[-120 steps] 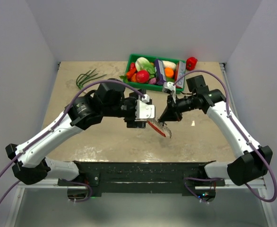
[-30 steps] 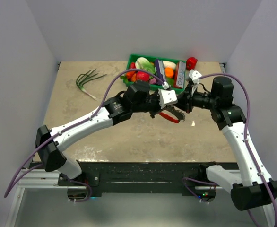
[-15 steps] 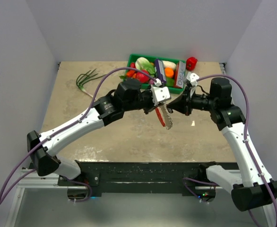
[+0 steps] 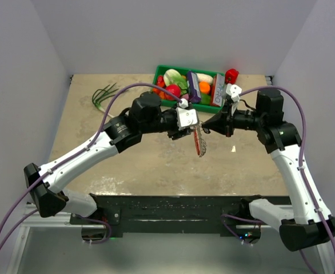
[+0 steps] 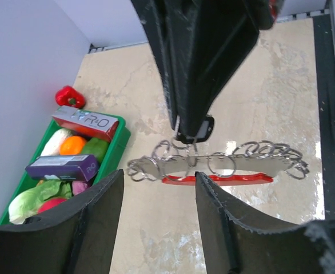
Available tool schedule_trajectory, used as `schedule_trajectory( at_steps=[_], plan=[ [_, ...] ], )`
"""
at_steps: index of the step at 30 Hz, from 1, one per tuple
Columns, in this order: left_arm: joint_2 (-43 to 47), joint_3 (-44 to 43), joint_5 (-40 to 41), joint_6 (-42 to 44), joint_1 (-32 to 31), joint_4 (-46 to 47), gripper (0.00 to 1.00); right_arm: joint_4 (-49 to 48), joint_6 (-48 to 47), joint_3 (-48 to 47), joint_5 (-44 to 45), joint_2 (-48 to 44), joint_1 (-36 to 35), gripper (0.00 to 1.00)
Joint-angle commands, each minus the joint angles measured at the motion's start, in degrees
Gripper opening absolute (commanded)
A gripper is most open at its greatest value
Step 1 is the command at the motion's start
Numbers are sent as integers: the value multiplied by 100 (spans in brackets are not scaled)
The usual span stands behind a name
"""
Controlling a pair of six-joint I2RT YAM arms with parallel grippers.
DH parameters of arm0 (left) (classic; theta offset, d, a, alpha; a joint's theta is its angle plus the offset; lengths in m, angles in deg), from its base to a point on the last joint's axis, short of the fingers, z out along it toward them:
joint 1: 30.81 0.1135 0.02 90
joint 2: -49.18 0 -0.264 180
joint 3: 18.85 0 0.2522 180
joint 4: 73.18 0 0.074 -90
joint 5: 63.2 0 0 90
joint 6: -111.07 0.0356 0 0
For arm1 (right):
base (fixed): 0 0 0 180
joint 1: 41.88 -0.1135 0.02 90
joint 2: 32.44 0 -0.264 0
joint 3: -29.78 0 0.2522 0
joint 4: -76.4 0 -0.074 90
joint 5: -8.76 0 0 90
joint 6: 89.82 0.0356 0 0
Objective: Remove the keys from the keyring
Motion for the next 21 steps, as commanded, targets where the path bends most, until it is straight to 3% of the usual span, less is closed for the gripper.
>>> schedule_trajectory(
  at_steps=[1,10,19,21],
  plan=[
    [23,39,-749,249,97,-52,58,266,-449,-447,-221,84,-21,0],
    [-12,215,-874,197,114,106,60,-33,-10,-492,-581,-48,-12,0],
    [-109,189,-1077,56,106,202,53,-156,184,-535,-687,-119,-21,0],
    [-109,180,-1094,39,114,229,47,-174,184,-483,-704,-145,-12,0]
  ],
)
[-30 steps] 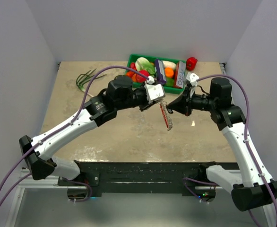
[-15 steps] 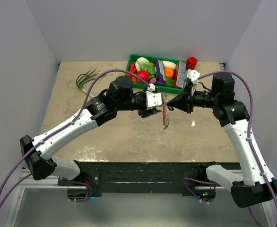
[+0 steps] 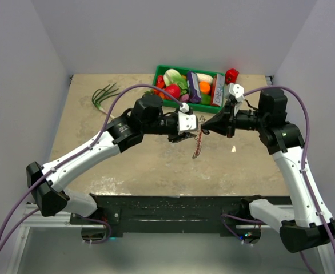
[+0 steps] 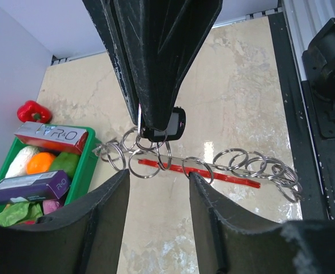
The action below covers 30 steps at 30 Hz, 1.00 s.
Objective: Remove the keys from the keyring
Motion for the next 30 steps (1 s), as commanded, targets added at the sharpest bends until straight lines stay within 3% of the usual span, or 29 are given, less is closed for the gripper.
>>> schedule_trajectory(
  at_steps=[1,6,19,30],
  plan=[
    [-43,-23,-189,-93,27,281,41,-246,138,-188,-219,-152,-19,0],
    [-114,-94,-373,-163,27,264,33,-299,165,-108,-254,-196,-19,0],
    [-211,-243,-559,-435,53,325,34,-184,-55,-3,-26,-239,-10,0],
    [-131,-199,-646,-717,238,527,30,-105,-195,155,97,-257,-10,0]
  ],
)
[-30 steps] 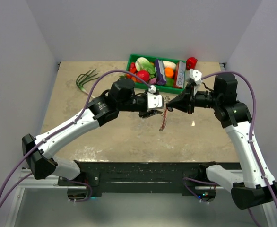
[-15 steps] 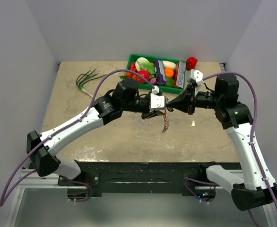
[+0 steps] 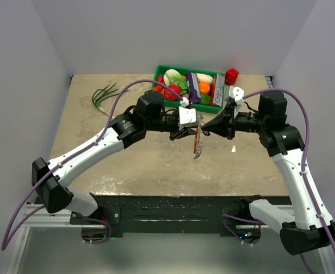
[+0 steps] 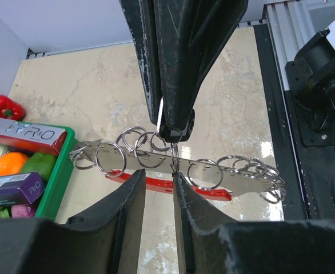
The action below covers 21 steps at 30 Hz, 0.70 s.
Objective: Remove the keys from the keyring
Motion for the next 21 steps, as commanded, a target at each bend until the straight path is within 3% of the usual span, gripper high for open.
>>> schedule_trajectory(
  at_steps=[1,11,21],
  plan=[
    [140,-206,-168,-216,43,346,30,-116,-82,13,1,-132,-19,0],
    [43,-267,-738,-190,43,223,31,-239,-29,110,19,-133,-10,0],
    [-10,-215,-722,-172,43,214,31,-266,-3,66,63,-132,-19,0]
  ],
)
